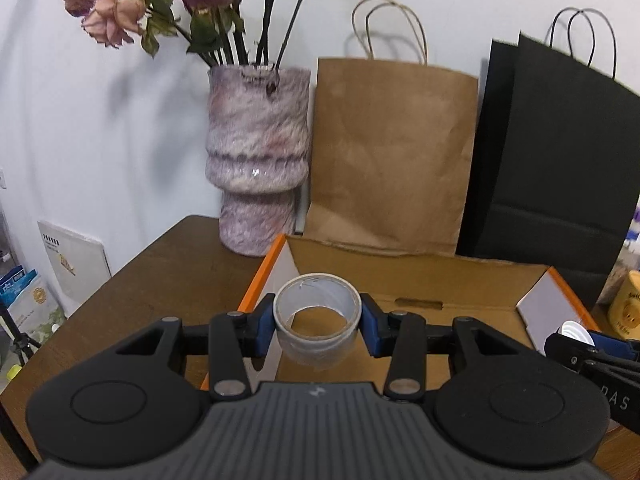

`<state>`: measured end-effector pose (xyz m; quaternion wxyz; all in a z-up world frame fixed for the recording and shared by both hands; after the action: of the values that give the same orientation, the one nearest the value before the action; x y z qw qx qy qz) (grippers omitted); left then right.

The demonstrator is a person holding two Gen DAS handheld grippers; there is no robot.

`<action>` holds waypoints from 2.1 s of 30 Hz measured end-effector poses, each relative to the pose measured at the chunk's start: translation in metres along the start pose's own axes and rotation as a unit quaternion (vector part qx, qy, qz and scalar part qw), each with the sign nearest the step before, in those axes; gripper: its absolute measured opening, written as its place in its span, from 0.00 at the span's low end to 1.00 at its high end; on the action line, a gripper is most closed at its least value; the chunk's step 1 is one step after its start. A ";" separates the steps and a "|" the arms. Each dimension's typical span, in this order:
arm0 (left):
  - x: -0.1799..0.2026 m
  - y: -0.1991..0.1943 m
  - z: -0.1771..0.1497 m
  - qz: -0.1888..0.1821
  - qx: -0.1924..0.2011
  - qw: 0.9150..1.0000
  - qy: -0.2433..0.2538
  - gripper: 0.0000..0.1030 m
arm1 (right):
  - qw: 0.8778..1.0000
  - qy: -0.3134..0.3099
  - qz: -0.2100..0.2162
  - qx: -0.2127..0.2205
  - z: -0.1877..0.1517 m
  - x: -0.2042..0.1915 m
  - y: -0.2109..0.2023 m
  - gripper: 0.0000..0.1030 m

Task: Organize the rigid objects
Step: 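Open both grippers to drop the tape roll and cap into the box, then withdraw both grippers from the box toward the remaining objects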

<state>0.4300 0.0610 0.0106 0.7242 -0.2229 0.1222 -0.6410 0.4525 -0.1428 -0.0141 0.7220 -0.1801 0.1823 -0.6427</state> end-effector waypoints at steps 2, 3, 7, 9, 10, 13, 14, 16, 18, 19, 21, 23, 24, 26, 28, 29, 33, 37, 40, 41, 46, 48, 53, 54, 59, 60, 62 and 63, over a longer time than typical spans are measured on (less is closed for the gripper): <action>0.000 0.003 -0.003 0.003 -0.005 1.000 0.005 0.42 | 1.000 -0.006 -0.002 -0.006 -0.004 -0.003 0.004 0.38; 0.000 0.005 -0.005 0.004 -0.008 1.000 0.007 0.42 | 1.000 -0.009 -0.003 -0.007 -0.006 -0.004 0.006 0.38; 0.002 0.013 -0.010 0.008 -0.022 1.000 0.013 0.42 | 1.000 -0.021 -0.003 -0.011 -0.010 -0.008 0.011 0.38; 0.002 0.015 -0.012 0.010 -0.027 0.999 0.015 0.42 | 1.000 -0.027 -0.004 -0.012 -0.012 -0.009 0.012 0.38; 0.002 0.015 -0.012 0.011 -0.029 0.999 0.015 0.42 | 1.000 -0.028 -0.004 -0.013 -0.012 -0.010 0.012 0.38; 0.001 0.013 -0.011 0.011 -0.029 0.999 0.013 0.45 | 0.999 -0.028 0.000 -0.016 -0.012 -0.009 0.012 0.38; 0.000 0.012 -0.010 0.012 -0.027 0.999 0.014 0.52 | 1.000 -0.026 0.001 -0.016 -0.012 -0.009 0.012 0.38; 0.001 0.010 -0.007 0.015 -0.019 1.000 0.017 0.71 | 1.000 -0.022 0.001 -0.017 -0.012 -0.007 0.012 0.49; 0.001 0.008 -0.006 0.016 -0.011 1.000 0.019 0.87 | 1.000 -0.022 -0.003 -0.013 -0.012 -0.006 0.012 0.84; 0.002 0.006 -0.005 0.012 -0.006 1.000 0.019 0.94 | 1.000 -0.024 -0.005 -0.009 -0.012 -0.006 0.012 0.88; 0.002 0.004 -0.004 0.009 0.000 1.000 0.016 1.00 | 1.000 -0.024 -0.006 -0.008 -0.011 -0.006 0.012 0.93; 0.003 0.002 -0.003 0.012 0.003 1.000 0.020 1.00 | 1.000 -0.023 -0.010 -0.010 -0.011 -0.006 0.012 1.00; 0.004 0.001 -0.002 0.010 0.006 1.000 0.020 1.00 | 1.000 -0.024 -0.012 -0.010 -0.012 -0.005 0.012 1.00; 0.005 0.000 -0.002 0.011 0.006 1.000 0.021 1.00 | 0.999 -0.027 -0.014 -0.013 -0.012 -0.005 0.013 1.00; 0.005 -0.001 -0.001 0.013 0.008 1.000 0.021 1.00 | 0.999 -0.026 -0.014 -0.014 -0.012 -0.005 0.012 1.00; 0.004 -0.002 0.000 0.014 0.008 1.000 0.020 1.00 | 1.000 -0.025 -0.014 -0.013 -0.012 -0.005 0.012 1.00; 0.003 -0.009 0.003 0.016 0.013 1.000 0.015 1.00 | 1.000 -0.022 -0.014 -0.008 -0.010 -0.004 0.006 1.00; 0.002 -0.019 0.007 0.014 0.019 1.000 0.011 1.00 | 1.000 -0.023 -0.017 0.001 -0.008 -0.004 -0.003 1.00; 0.000 -0.030 0.009 0.013 0.026 1.000 0.007 1.00 | 1.000 -0.023 -0.015 0.010 -0.006 -0.004 -0.013 1.00; 0.000 -0.033 0.009 0.012 0.028 1.000 0.006 1.00 | 1.000 -0.023 -0.016 0.014 -0.005 -0.004 -0.017 1.00; -0.003 -0.057 0.011 0.002 0.045 0.999 0.003 1.00 | 0.999 -0.014 -0.016 0.036 -0.003 0.000 -0.039 1.00; -0.004 -0.066 0.010 -0.001 0.050 0.999 0.001 1.00 | 0.999 -0.012 -0.016 0.043 -0.003 0.003 -0.049 1.00; -0.005 -0.092 0.006 -0.009 0.061 0.998 0.005 1.00 | 0.998 -0.012 -0.015 0.062 -0.005 0.009 -0.077 1.00; -0.005 -0.096 0.006 -0.011 0.063 0.998 0.005 1.00 | 0.998 -0.012 -0.014 0.067 -0.006 0.011 -0.085 1.00; -0.005 -0.125 0.000 -0.024 0.079 0.997 0.010 1.00 | 0.996 -0.015 -0.011 0.087 -0.010 0.017 -0.117 1.00; -0.005 -0.130 -0.001 -0.027 0.081 0.996 0.010 1.00 | 0.996 -0.015 -0.010 0.091 -0.011 0.018 -0.124 1.00; -0.006 -0.140 -0.004 -0.034 0.084 0.996 0.010 1.00 | 0.995 -0.016 -0.004 0.095 -0.015 0.020 -0.137 1.00; -0.007 -0.146 -0.005 -0.037 0.087 0.995 0.010 1.00 | 0.995 -0.017 -0.002 0.098 -0.016 0.021 -0.144 1.00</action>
<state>0.2993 0.0551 0.0754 0.7150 -0.1573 0.0650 -0.6781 0.3226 -0.1799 0.0420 0.7377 -0.1200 0.1060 -0.6559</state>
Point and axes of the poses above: each gripper's, at about its wrist camera, not at the fingertips, and y roughly the way its jaws point, x to its right, z to its top, the point moved 5 cm from there along y, roughly the way its jaws point, and after that the axes turned 6 degrees about -z, right-handed, at the moved point
